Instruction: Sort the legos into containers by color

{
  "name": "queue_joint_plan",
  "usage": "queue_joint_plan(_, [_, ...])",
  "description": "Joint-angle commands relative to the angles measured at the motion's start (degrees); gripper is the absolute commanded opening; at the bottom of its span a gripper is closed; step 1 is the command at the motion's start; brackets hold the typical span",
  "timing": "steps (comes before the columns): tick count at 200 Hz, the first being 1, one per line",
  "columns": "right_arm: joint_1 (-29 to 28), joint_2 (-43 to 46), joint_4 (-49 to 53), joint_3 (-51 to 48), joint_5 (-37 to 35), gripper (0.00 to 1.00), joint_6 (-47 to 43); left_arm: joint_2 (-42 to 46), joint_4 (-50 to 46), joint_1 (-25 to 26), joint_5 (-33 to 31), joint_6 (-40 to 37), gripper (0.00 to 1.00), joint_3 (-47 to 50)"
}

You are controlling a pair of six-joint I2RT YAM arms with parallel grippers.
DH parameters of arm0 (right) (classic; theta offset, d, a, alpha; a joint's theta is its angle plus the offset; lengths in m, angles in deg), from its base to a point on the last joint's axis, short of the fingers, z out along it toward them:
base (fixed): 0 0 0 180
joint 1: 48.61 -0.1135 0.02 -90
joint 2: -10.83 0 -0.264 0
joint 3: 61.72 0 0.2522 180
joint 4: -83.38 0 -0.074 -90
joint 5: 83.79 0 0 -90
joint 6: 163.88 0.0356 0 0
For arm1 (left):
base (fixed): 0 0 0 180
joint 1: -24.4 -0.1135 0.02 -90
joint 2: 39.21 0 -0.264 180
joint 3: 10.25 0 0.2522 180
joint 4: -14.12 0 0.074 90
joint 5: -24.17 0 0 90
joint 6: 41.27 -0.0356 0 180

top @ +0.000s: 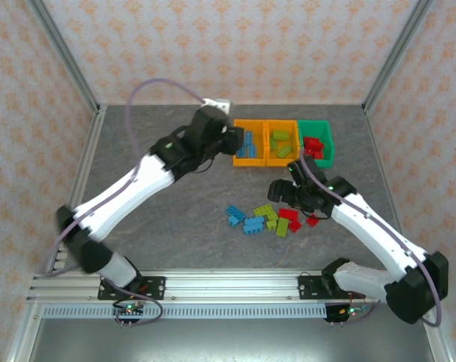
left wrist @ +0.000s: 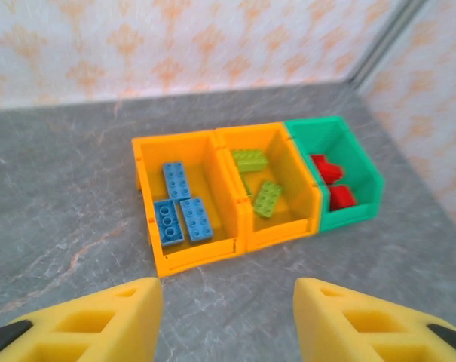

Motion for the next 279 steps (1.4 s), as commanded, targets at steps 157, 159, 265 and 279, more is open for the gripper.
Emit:
queue_joint_plan(157, [-5.61,-39.64,1.58,14.01,1.16,0.93,-16.3,38.57,-3.14,1.44,7.99,-43.92,0.94,37.66])
queue_joint_plan(159, [-5.6,-39.79,1.59,14.01,1.31,0.92,-16.36,38.57,-3.15,1.38,7.98,-43.96,0.94,37.64])
queue_joint_plan(265, [-5.22,-29.31,0.43,13.21,-7.04,0.54,-11.91,38.66,-2.22,1.27,9.49,-44.43,0.98,38.56])
queue_joint_plan(279, [-3.82,-25.47,-1.72,14.04,-11.09,0.53,-10.31,38.57,-2.1,1.07,9.39,-44.53,0.98,38.76])
